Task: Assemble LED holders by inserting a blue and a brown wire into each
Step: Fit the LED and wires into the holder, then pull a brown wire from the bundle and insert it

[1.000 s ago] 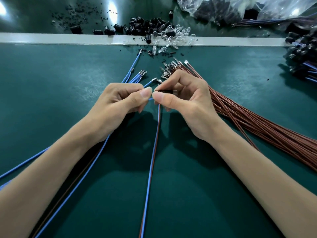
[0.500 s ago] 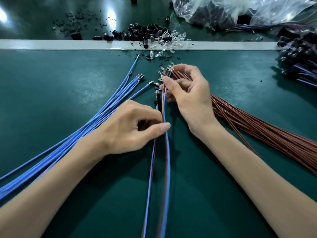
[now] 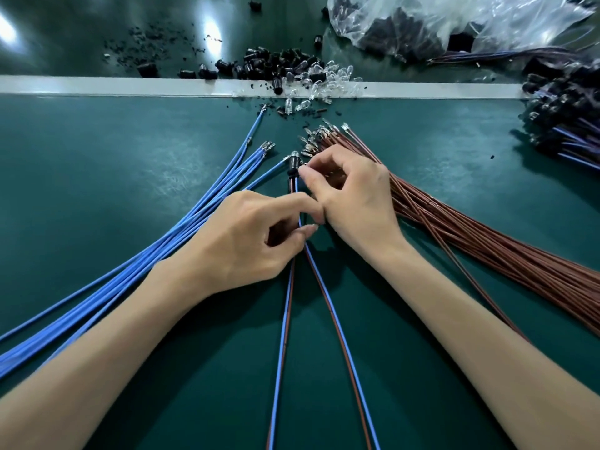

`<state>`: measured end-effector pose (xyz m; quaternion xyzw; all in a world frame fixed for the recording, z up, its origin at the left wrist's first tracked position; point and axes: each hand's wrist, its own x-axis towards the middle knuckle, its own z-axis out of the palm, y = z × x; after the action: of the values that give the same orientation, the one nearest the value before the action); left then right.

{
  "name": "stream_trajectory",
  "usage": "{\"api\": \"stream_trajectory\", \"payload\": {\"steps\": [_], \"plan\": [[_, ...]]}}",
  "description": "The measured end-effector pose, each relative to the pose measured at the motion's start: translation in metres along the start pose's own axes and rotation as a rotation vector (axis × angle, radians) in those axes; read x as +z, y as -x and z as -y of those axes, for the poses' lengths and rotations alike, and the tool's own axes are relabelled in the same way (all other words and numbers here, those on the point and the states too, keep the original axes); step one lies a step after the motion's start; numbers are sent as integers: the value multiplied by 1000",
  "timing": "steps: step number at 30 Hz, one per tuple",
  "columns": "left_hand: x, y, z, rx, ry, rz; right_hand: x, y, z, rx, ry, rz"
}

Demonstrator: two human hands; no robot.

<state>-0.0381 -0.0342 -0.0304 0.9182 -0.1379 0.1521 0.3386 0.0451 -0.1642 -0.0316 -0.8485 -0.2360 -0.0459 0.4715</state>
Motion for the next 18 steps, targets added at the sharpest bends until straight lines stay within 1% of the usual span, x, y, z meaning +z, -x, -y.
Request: {"api": "stream_trajectory", "payload": {"steps": [3,5,7,9,11,14,16,18], "plan": [[0,0,-4,14,-53,41,-1,-7,3,-104,137,-89],[0,0,-4,18,-54,43,0,-26,10,-165,211,-91],[-1,1,-2,18,-31,31,5,-59,16,-197,266,-52],[-1,1,-2,14,-7,18,14,-97,22,-201,310,44],[-1,1,-3,13,18,10,28,-127,24,-215,424,157],[-3,1,-3,14,61,-19,54,-149,18,-212,590,264],[-4,2,-3,15,90,-53,64,-151,12,-188,670,257],[-4,2,-3,16,101,-74,67,-150,11,-165,684,176]]}}
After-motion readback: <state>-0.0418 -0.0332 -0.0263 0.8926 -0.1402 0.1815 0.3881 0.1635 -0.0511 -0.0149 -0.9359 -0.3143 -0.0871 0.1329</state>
